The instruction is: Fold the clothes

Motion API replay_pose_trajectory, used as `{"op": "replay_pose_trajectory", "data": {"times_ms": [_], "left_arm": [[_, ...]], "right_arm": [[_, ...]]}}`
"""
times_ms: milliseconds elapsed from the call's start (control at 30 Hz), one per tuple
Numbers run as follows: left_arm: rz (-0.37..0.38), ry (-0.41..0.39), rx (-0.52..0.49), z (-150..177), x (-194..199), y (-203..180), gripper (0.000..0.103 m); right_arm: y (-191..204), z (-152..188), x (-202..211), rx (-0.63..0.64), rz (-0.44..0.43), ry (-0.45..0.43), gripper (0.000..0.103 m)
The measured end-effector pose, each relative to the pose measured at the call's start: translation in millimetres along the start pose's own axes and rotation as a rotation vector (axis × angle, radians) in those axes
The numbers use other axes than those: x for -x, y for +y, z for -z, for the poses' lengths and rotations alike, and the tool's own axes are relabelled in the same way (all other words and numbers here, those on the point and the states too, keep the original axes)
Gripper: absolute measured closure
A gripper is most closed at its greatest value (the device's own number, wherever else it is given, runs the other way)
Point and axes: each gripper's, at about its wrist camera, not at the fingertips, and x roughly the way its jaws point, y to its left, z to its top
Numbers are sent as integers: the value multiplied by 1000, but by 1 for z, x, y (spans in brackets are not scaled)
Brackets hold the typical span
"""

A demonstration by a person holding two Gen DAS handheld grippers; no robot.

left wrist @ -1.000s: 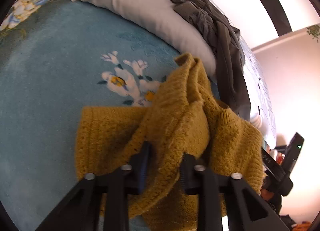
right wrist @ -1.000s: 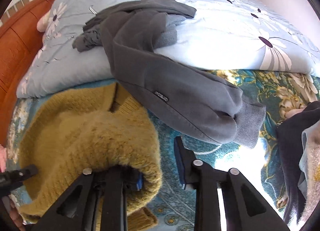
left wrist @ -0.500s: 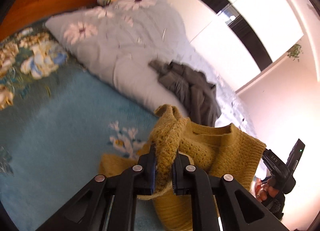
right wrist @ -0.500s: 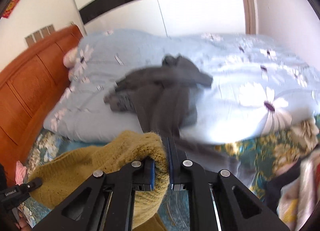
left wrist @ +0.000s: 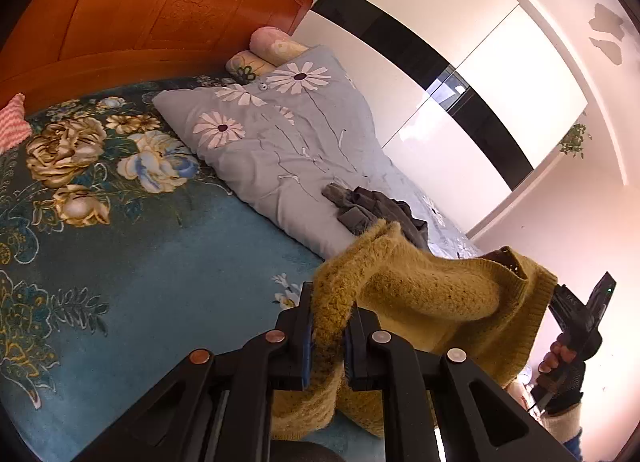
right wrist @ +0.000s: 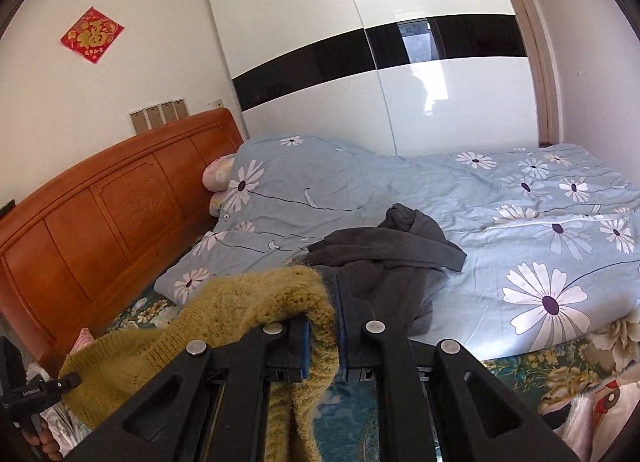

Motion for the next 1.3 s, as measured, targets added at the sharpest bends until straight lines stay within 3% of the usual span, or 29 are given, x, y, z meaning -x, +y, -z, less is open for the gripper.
{"op": "replay_pose_trajectory", "data": {"times_ms": [233,400,633,733,833,967,1167,1233,1267,1300], "left_arm": [[-26,15,-44,19,35,6,91],[-66,29,-42,22,37,25,91],[-154,80,-43,-41,-23,54,91],[-157,35,-43,-70,-41,62,91],[-198,66,23,-85,-75,90,91],[-264,146,123,-82,-126,136,91],[-314,236,243,-55,-164,185,87],[-305,253,259,-48,-167,194,86],[-288,254,273,-46,-165,197,85],[-269,251,292,-44,-161,200,75]], "right_arm": [[32,-6,-2,73,-99,20,92],[45,-4,-31,81,-147,95,92],[93,-27,-145,154,-162,266,92],[113,-55,-174,176,-126,187,92],[124,-72,-211,177,-66,144,92],[128,-44,-280,212,22,285,92],[121,40,-346,358,116,495,92],[116,57,-353,394,123,528,87],[112,61,-353,406,125,534,80],[108,64,-353,414,127,540,69]]}}
